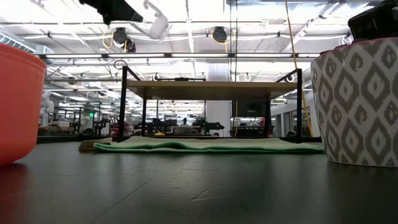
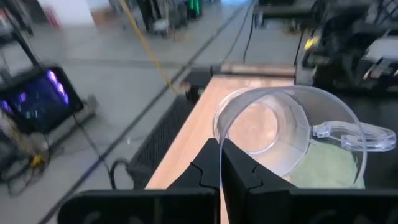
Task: Stack small to large cups/mugs on shelf
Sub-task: Put the transparent mug on the shelf
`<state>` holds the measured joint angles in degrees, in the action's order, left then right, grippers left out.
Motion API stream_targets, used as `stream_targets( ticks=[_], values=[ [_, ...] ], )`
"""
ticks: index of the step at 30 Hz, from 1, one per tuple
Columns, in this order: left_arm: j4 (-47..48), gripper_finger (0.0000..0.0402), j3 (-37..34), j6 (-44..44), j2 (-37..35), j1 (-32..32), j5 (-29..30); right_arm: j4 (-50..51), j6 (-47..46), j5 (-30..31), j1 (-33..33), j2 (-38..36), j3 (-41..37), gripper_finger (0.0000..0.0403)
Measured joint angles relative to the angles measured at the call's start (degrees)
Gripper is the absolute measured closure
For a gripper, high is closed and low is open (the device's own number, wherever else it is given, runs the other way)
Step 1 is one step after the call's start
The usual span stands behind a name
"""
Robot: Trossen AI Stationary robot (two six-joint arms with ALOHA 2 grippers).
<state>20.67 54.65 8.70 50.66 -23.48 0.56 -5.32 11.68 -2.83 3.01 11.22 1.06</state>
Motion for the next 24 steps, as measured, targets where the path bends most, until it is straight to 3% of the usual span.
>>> stream_targets(
  ticks=[13, 24],
  values=[
    [22.8, 0.0401, 24.1, 7.6, 16.2, -8.6, -9.3, 0.0, 0.0, 0.0, 0.0, 0.0, 0.0, 0.0403],
    [33.8, 0.0401, 34.2, 18.7, 24.8, -10.3, -11.6, 0.0, 0.1, 0.0, 0.0, 0.0, 0.0, 0.0403]
  ],
)
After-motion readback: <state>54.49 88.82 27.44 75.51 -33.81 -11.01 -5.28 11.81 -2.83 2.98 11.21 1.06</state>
